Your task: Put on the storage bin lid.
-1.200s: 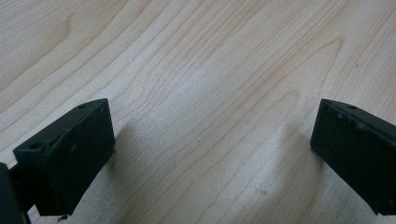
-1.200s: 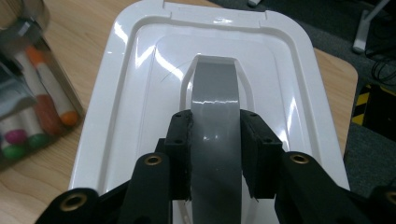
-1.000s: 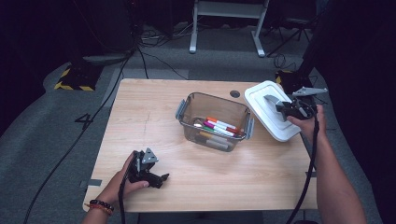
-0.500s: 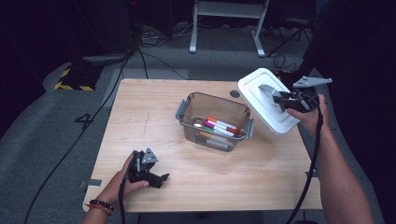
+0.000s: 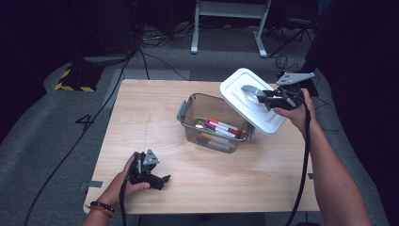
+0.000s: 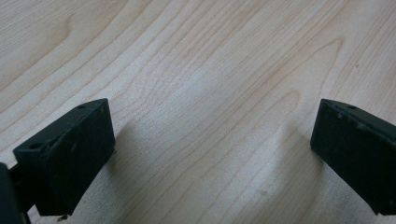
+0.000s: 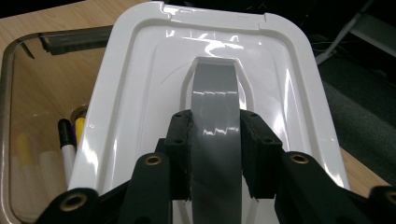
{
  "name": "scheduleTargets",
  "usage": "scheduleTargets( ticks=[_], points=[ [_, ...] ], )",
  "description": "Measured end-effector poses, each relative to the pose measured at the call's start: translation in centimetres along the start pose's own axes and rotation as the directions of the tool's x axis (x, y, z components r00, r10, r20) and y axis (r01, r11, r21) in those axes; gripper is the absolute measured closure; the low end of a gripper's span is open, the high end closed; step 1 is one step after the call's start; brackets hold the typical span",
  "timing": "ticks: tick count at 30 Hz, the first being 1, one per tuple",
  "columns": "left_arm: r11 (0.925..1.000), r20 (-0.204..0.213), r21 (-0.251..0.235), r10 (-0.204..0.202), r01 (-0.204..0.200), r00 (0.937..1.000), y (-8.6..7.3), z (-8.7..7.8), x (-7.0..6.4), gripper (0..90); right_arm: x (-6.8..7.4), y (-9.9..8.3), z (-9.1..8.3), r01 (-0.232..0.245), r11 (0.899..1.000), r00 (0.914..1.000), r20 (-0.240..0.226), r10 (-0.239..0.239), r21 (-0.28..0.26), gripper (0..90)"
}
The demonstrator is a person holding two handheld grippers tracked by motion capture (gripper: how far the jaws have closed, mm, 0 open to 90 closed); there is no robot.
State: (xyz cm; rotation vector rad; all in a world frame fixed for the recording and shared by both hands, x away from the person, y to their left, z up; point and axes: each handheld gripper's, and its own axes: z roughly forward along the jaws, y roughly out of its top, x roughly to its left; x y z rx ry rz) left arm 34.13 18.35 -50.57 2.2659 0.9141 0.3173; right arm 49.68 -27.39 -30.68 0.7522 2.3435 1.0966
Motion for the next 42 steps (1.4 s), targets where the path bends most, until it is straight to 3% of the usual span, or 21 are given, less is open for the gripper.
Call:
scheduleTargets(
  ticks=[6,12,24,33,40,42],
  points=[
    [1.0,0.0,0.0,0.0,0.0,1.0,0.0,0.0,0.0,0.0,1.4,1.1,2.1,0.042,0.999,0.9979,-0.049,-0.041,0.018,67.2],
    [1.0,0.0,0.0,0.0,0.0,1.0,0.0,0.0,0.0,0.0,3.1,2.8,4.3,0.107,0.994,0.9891,-0.105,-0.103,0.028,67.2],
    [1.0,0.0,0.0,0.0,0.0,1.0,0.0,0.0,0.0,0.0,5.5,3.7,8.1,0.172,0.983,0.969,-0.192,-0.156,0.07,67.1],
    [1.0,0.0,0.0,0.0,0.0,1.0,0.0,0.0,0.0,0.0,6.5,3.7,8.8,0.2,0.979,0.9499,-0.252,-0.184,0.036,66.9],
    [1.0,-0.001,0.001,0.0,0.0,1.0,0.0,0.0,0.0,0.0,7.7,3.8,8.9,0.256,0.966,0.9241,-0.301,-0.236,0.028,66.7],
    [1.0,0.0,0.0,0.0,0.0,1.0,0.0,0.0,0.0,0.0,7.8,3.8,9.0,0.271,0.962,0.9235,-0.29,-0.251,0.029,66.7]
  ],
)
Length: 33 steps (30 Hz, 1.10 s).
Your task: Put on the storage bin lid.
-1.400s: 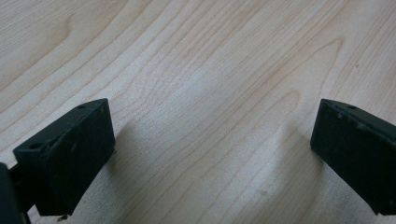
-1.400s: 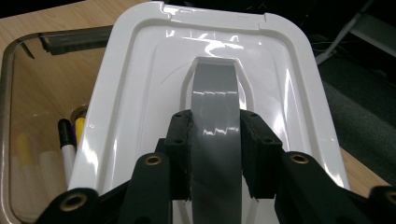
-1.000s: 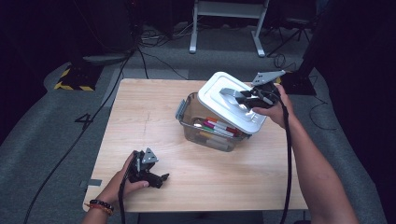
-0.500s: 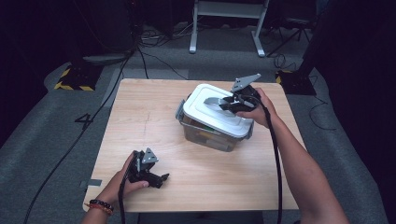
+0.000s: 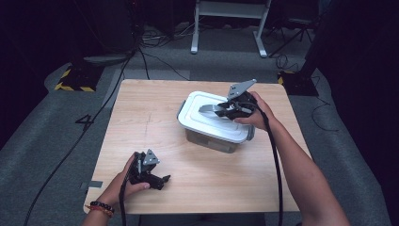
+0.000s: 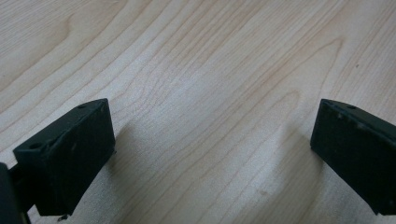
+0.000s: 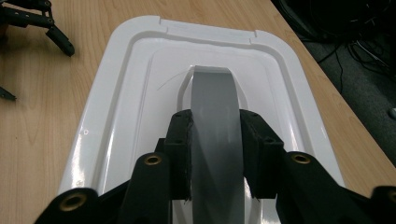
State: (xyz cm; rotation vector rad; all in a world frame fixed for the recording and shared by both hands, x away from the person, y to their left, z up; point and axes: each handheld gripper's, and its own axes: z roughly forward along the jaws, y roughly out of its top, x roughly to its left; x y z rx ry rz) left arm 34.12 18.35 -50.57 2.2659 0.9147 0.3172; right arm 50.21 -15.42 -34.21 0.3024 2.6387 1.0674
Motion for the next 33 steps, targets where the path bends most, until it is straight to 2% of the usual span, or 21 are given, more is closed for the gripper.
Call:
scheduleTargets(
  ticks=[3,8,13,15,18,20,24,28,32,33],
  points=[
    [1.0,0.0,0.0,0.0,0.0,1.0,0.0,0.0,0.0,0.0,0.0,0.0,0.0,0.001,1.0,1.0,0.004,-0.001,0.003,66.6],
    [1.0,0.0,0.0,0.0,0.0,1.0,0.0,0.0,0.0,0.0,0.0,-0.4,0.2,-0.04,0.999,0.9992,-0.002,0.04,-0.014,65.9],
    [1.0,0.0,0.0,0.0,0.0,1.0,0.0,0.0,0.0,0.0,0.0,-0.3,0.1,-0.027,1.0,0.9992,0.031,0.027,0.011,64.5],
    [1.0,0.0,0.0,0.0,0.0,1.0,0.0,0.0,0.0,0.0,-0.3,-0.7,0.0,-0.041,0.999,0.9988,0.027,0.041,0.012,64.3],
    [1.0,0.0,0.0,0.0,0.0,1.0,0.0,0.0,0.0,0.0,-0.6,-1.6,-0.1,-0.074,0.997,0.9972,0.005,0.074,-0.014,64.6],
    [1.0,0.0,0.0,0.001,-0.001,1.0,0.0,0.0,0.0,0.0,-0.6,-1.8,-0.1,-0.079,0.997,0.9968,0.005,0.079,-0.024,64.4],
    [1.0,0.0,0.0,0.0,0.0,1.0,0.0,0.0,0.0,0.0,-0.4,-1.8,0.1,-0.076,0.997,0.997,0.012,0.076,-0.01,63.7],
    [1.0,0.0,0.0,0.0,0.0,1.0,0.0,0.0,0.0,0.0,-0.2,-2.1,0.5,-0.079,0.996,0.9963,0.036,0.078,0.037,58.5],
    [1.0,0.0,0.0,0.0,0.0,1.0,0.0,0.0,0.0,0.0,-0.3,-2.3,0.1,-0.105,0.994,0.9939,0.035,0.105,0.015,54.3],
    [1.0,0.0,0.0,0.0,0.0,1.0,0.0,0.0,0.0,0.0,-0.3,-2.3,-0.4,-0.116,0.993,0.9922,0.045,0.116,0.001,49.8]
  ],
)
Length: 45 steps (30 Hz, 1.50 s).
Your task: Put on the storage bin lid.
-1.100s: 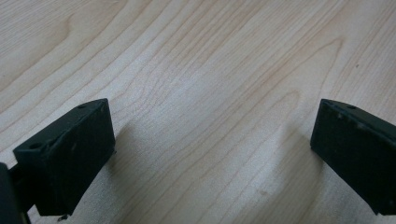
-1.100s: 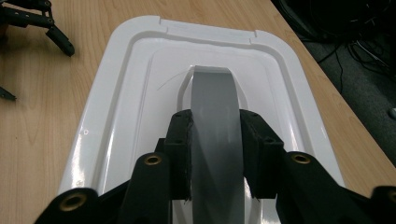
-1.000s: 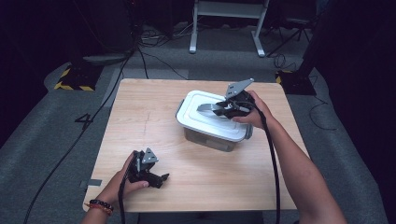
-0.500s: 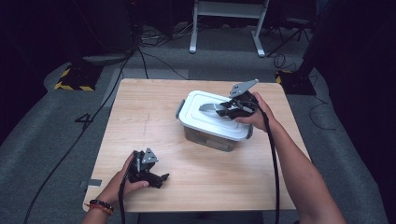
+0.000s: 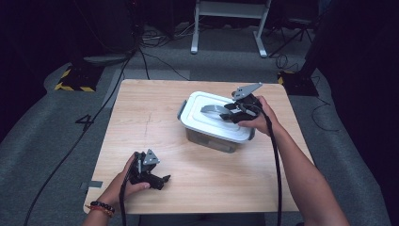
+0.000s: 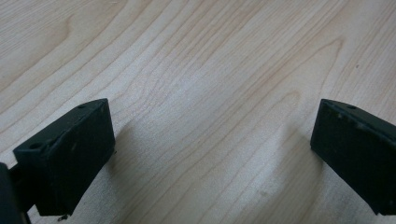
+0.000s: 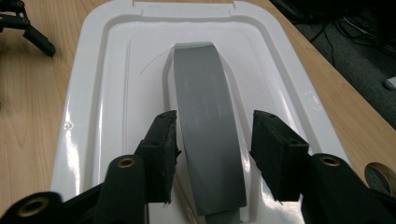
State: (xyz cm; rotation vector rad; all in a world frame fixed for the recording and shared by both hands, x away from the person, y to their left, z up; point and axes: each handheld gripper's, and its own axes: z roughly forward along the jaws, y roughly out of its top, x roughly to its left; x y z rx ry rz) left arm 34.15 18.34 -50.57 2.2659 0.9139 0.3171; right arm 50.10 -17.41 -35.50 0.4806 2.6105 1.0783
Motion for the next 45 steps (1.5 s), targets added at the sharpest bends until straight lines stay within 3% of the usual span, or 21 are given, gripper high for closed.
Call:
scheduleTargets(
  ticks=[5,12,29,38,45],
  points=[
    [1.0,0.0,0.0,0.0,0.0,1.0,0.0,0.0,0.0,0.0,0.1,-0.2,-1.0,-0.022,1.0,0.9995,0.023,0.022,-0.015,38.1],
    [1.0,0.0,0.0,0.0,0.0,1.0,0.0,0.0,0.0,0.0,0.3,-0.8,-2.4,-0.071,0.996,0.9967,0.036,0.073,-0.06,30.4],
    [1.0,0.0,0.0,0.0,0.0,1.0,0.0,0.0,0.0,0.0,2.4,-2.8,-5.8,-0.067,0.996,0.9883,0.133,0.074,-0.052,29.5],
    [1.0,-0.002,-0.001,0.002,-0.002,1.0,0.0,0.0,0.0,0.2,4.0,-4.8,-8.2,-0.068,0.996,0.9829,0.168,0.076,-0.05,29.9],
    [1.0,-0.005,-0.002,0.0,0.0,1.0,0.0,0.0,-0.1,0.3,5.0,-6.7,-9.0,-0.068,0.997,0.981,0.179,0.074,-0.04,29.9]
  ],
)
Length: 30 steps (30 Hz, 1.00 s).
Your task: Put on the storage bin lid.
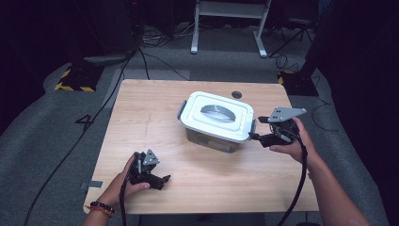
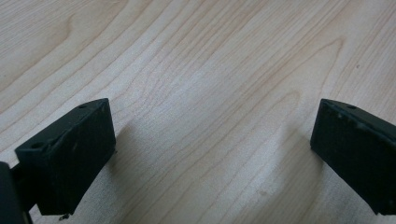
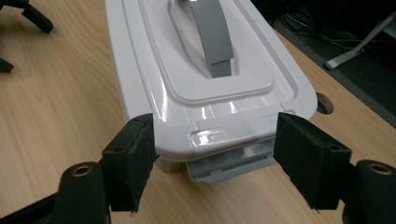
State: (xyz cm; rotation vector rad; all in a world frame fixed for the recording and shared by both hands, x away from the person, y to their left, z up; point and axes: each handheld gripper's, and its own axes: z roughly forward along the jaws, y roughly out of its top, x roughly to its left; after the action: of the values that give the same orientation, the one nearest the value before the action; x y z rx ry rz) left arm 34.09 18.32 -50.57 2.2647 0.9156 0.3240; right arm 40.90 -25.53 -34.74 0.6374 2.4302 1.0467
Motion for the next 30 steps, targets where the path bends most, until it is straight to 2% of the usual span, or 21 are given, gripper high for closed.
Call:
scheduleTargets(
  ticks=[7,9,14,18,30],
  points=[
    [1.0,-0.001,0.0,0.002,-0.002,1.0,0.0,0.0,0.0,0.3,0.9,-1.6,-1.4,0.009,1.0,0.9998,0.02,-0.009,-0.011,29.9],
    [1.0,-0.001,0.0,0.003,-0.003,1.0,0.0,0.0,0.0,0.3,1.3,-2.1,-1.6,0.025,1.0,0.999,0.036,-0.024,-0.004,29.8],
    [1.0,0.0,0.0,0.0,0.0,1.0,0.0,0.0,0.0,0.3,2.0,-3.7,-1.9,0.027,1.0,0.9985,0.048,-0.027,0.009,28.2],
    [1.0,0.0,0.0,0.0,0.0,1.0,0.0,0.0,0.0,0.2,2.4,-5.1,-1.8,0.028,0.999,0.9977,0.061,-0.03,0.03,28.0],
    [1.0,0.0,0.0,0.0,0.0,1.0,0.0,0.0,0.0,0.2,3.1,-9.8,-0.5,-0.02,0.994,0.9973,0.072,0.013,0.106,27.3]
  ],
)
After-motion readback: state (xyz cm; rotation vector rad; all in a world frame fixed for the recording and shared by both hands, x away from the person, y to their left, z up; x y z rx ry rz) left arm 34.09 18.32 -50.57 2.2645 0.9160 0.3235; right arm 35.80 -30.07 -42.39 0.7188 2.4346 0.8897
